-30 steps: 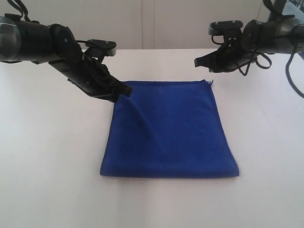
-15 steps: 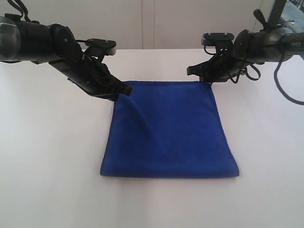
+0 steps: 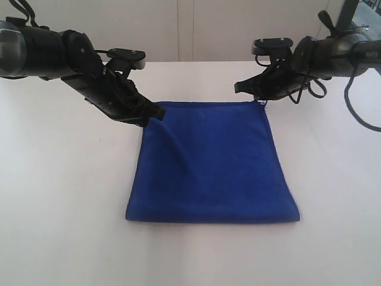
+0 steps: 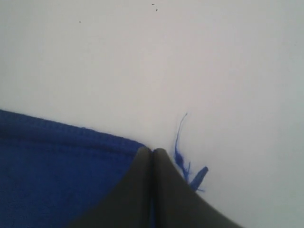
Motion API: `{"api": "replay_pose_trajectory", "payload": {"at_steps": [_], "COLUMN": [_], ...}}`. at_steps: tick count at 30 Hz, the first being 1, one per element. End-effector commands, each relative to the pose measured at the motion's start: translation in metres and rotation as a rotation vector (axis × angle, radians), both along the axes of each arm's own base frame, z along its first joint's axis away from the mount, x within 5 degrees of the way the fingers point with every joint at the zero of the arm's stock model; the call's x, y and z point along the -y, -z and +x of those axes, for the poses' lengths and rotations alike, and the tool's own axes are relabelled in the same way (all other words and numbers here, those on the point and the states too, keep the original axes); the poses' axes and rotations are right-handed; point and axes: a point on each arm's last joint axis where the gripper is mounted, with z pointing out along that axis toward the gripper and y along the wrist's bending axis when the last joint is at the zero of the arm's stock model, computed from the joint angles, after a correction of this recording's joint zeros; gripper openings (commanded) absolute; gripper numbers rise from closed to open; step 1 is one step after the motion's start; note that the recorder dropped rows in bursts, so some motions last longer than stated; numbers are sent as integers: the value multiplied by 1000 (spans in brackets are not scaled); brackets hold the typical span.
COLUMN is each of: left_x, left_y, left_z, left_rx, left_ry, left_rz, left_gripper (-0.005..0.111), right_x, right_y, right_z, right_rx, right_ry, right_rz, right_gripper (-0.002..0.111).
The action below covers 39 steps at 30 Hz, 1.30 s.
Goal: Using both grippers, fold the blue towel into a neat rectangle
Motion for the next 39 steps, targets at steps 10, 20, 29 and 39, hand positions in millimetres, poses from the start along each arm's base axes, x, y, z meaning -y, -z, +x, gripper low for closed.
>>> {"api": "replay_pose_trajectory", "payload": {"at_steps": [10,20,29,39], "left_x": [3,3,3,3], "left_y": [-5,-5,-5,-5], "left_z": [-3,-3,-3,-3], "left_rx": [-4,-5,-5,-6], "left_ry": [5,4,4,2], "left_rz": [-12,-14,-14,-15], "left_gripper": [0,0,0,0], "right_x": [-2,-2,-2,-2], "right_y": [-3,1,1,6], "right_z": [0,2,2,3], "right_rx": [3,11,14,7], "right_ry": [11,31,32,35], "right_rz": [34,51,51,52], "right_gripper": [28,25,20,20]}}
